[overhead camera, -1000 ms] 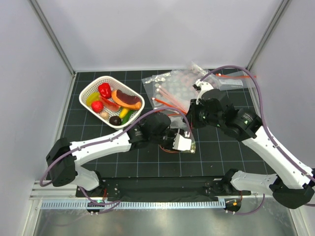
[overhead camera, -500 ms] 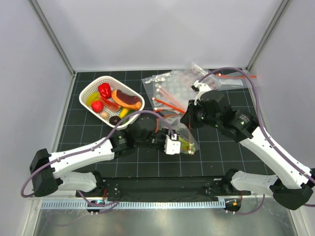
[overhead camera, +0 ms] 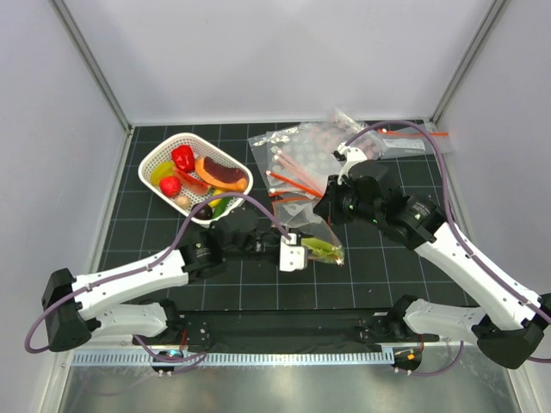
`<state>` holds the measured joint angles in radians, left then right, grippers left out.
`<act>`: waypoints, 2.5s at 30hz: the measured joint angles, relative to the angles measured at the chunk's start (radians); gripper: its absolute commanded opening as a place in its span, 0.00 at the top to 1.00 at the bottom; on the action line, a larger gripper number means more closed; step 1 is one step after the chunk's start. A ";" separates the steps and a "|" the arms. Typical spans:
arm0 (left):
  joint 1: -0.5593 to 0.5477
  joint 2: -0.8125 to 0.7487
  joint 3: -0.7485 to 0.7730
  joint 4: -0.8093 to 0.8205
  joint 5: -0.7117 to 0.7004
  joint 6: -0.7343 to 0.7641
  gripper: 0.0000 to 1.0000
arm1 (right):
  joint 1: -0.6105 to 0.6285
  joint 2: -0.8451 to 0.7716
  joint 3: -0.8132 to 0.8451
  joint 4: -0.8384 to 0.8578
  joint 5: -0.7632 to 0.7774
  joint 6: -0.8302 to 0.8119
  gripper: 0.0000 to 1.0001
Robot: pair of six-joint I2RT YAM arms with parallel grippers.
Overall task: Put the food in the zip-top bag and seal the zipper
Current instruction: Place the fake vegetable in the zipper food storage bag.
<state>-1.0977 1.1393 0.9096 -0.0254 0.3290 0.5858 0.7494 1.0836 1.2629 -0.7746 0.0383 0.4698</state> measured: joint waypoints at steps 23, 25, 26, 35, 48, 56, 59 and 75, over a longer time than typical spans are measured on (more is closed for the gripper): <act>-0.066 0.105 0.008 0.042 0.031 -0.037 0.66 | -0.005 0.017 -0.005 0.034 -0.042 0.000 0.99; -0.066 0.108 0.008 0.057 0.015 -0.055 0.61 | -0.005 0.018 -0.006 0.038 -0.044 0.000 0.99; -0.066 0.108 0.008 0.068 0.011 -0.061 0.59 | -0.005 0.019 -0.007 0.040 -0.045 0.000 0.99; -0.066 0.101 0.008 0.153 0.015 -0.112 0.60 | -0.005 0.023 -0.017 0.048 -0.049 0.000 0.99; -0.066 0.103 0.026 0.114 0.086 -0.108 1.00 | -0.005 0.023 -0.017 0.048 -0.049 0.000 0.99; -0.065 0.159 0.088 0.082 -0.077 -0.169 1.00 | -0.006 0.023 -0.018 0.047 -0.040 -0.002 0.99; -0.058 0.210 0.135 0.058 -0.126 -0.200 1.00 | -0.013 0.021 -0.018 0.041 -0.028 -0.006 0.99; 0.019 0.264 0.167 -0.001 -0.161 -0.289 1.00 | -0.078 -0.030 -0.040 0.026 0.000 -0.023 0.99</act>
<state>-1.0790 1.4036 1.0767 -0.0261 0.1680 0.2966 0.6712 1.0534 1.2228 -0.7490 0.0387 0.4469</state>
